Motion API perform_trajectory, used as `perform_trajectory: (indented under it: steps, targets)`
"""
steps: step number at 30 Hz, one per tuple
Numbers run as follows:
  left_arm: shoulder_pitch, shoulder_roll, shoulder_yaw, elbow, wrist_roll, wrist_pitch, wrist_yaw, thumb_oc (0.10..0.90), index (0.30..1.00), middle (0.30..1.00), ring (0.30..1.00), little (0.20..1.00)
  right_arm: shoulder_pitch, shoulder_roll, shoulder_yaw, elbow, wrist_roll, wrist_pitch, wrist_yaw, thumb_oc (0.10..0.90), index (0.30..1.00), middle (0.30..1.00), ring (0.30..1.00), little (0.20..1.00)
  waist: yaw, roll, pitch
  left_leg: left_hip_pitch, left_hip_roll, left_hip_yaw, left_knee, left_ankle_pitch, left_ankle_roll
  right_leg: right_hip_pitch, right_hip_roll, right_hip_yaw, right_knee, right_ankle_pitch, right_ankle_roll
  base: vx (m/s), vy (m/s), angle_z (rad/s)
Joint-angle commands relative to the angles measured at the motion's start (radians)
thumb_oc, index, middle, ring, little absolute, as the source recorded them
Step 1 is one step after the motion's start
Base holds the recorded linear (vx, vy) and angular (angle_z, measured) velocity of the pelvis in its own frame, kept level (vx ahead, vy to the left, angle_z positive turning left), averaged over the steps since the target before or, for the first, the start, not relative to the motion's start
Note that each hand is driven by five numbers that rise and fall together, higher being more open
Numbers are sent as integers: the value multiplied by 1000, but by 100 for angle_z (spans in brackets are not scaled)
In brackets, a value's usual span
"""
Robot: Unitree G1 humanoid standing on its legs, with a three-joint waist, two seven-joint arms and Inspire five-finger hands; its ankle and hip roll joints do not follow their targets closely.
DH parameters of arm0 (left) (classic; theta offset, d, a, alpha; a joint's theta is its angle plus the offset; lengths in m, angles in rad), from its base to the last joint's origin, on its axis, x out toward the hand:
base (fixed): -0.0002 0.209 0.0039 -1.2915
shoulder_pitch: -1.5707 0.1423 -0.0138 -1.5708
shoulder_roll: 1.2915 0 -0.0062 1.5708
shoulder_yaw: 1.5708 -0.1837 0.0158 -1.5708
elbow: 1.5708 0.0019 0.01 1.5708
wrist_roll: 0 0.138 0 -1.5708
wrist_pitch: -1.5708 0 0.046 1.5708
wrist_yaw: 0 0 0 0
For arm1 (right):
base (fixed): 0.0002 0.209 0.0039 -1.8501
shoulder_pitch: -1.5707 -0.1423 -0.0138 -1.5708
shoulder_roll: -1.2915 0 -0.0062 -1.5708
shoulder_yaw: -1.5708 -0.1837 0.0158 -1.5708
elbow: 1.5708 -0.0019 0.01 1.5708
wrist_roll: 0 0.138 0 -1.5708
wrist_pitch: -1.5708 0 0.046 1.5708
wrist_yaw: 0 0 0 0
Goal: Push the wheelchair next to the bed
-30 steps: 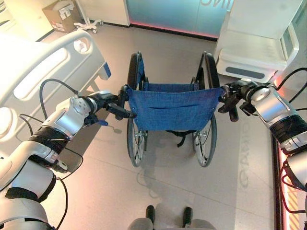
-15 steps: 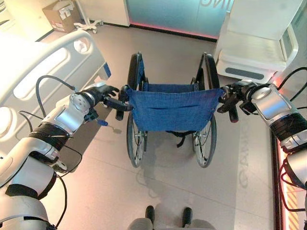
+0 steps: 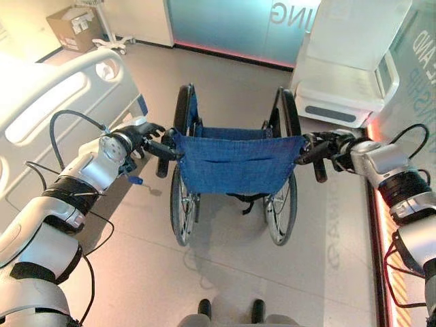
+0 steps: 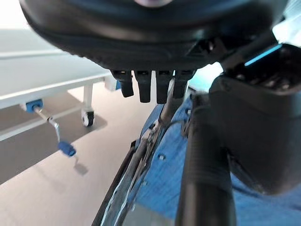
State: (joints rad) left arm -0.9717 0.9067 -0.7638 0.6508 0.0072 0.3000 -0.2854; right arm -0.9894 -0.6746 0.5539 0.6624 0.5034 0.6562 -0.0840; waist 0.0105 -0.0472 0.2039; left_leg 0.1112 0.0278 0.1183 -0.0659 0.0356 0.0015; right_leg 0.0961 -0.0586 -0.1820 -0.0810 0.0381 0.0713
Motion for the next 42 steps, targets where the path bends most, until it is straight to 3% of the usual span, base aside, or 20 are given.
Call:
perform_trajectory:
  steps: [1,8,12,15,19,23,26,34,36,37,38,39,40,41,42]
  targets:
    - [-38,-8,39,93,77,32,-23,800,900,900,900,900,23,-55,58,42,-188,105,-129,800,900,900,900,900,-9,53,-14,-57,-20,-22,64,-88,2,-39,0,16,94,-84,-10,0,0,0]
    - [-53,-44,31,155,170,135,-141,800,900,900,900,900,-19,-34,99,-23,-306,260,-50,800,900,900,900,900,-17,57,-3,-59,-23,-16,69,-92,2,-42,-2,22,92,-83,-11,-10,6,-1]
    - [-68,-55,22,184,202,152,-191,800,900,900,900,900,-37,-25,119,4,-352,290,33,800,900,900,900,900,-15,56,-1,-64,-23,-13,71,-91,3,-45,-3,18,92,-84,-12,-8,0,0]
    - [-76,-65,17,187,208,147,-212,800,900,900,900,900,-49,-13,139,27,-418,312,184,800,900,900,900,900,-11,54,-1,-70,-23,-11,75,-91,2,-47,-5,15,93,-83,-12,0,0,0]
    - [-80,-77,13,184,215,145,-236,800,900,900,900,900,-49,7,157,60,-398,310,293,800,900,900,900,900,-7,51,-2,-73,-24,-11,77,-89,2,-50,-5,13,95,-82,-15,0,0,0]
    - [-81,-83,12,184,223,132,-255,800,900,900,900,900,-41,17,165,116,-498,319,471,800,900,900,900,900,-4,48,-6,-75,-24,-12,74,-85,3,-53,-4,12,96,-80,-15,0,0,0]
    - [-73,-86,12,178,226,127,-259,800,900,900,900,900,-23,21,171,165,-532,307,542,800,900,900,900,900,1,47,-8,-75,-25,-13,74,-83,4,-51,-5,8,95,-79,-16,0,0,0]
    - [-65,-98,16,178,220,119,-277,800,900,900,900,900,1,47,158,282,-471,254,618,800,900,900,900,900,11,45,-5,-74,-24,-17,77,-81,6,-49,-7,1,99,-80,-18,0,0,0]
    - [-52,-109,23,177,225,116,-290,780,869,869,869,869,12,58,151,323,-476,224,634,800,900,900,900,900,14,44,-4,-75,-25,-19,78,-81,5,-50,-7,1,102,-80,-18,0,0,0]
    - [-48,-112,24,176,225,115,-293,747,820,820,820,820,14,59,149,334,-482,214,641,800,900,900,900,900,14,44,-3,-75,-24,-19,78,-80,5,-50,-7,1,102,-79,-18,0,0,0]
    - [-44,-118,28,177,225,111,-294,706,759,759,759,759,15,61,149,345,-481,207,648,800,900,900,900,900,15,44,-3,-75,-25,-20,79,-79,5,-50,-7,0,102,-78,-18,0,0,0]
    - [-40,-122,30,180,223,107,-294,626,639,639,639,639,17,64,147,355,-486,198,655,800,900,900,900,900,15,44,-3,-74,-24,-20,79,-79,4,-49,-8,-1,102,-78,-17,0,0,0]
    - [-35,-128,34,180,222,107,-293,596,594,594,594,594,20,69,144,360,-491,195,653,800,900,900,900,900,16,44,-2,-75,-24,-20,80,-79,4,-49,-8,-1,103,-78,-18,0,0,0]
    - [-31,-132,36,181,218,104,-289,557,535,535,535,535,22,72,143,363,-492,193,648,623,634,634,634,634,16,45,-2,-75,-24,-19,81,-79,3,-50,-8,-1,104,-79,-18,0,0,0]
    - [-25,-137,39,181,212,100,-282,524,486,486,486,486,24,76,142,368,-497,186,644,532,498,498,498,498,16,45,-1,-75,-24,-19,82,-80,3,-50,-8,-2,105,-79,-18,0,0,0]
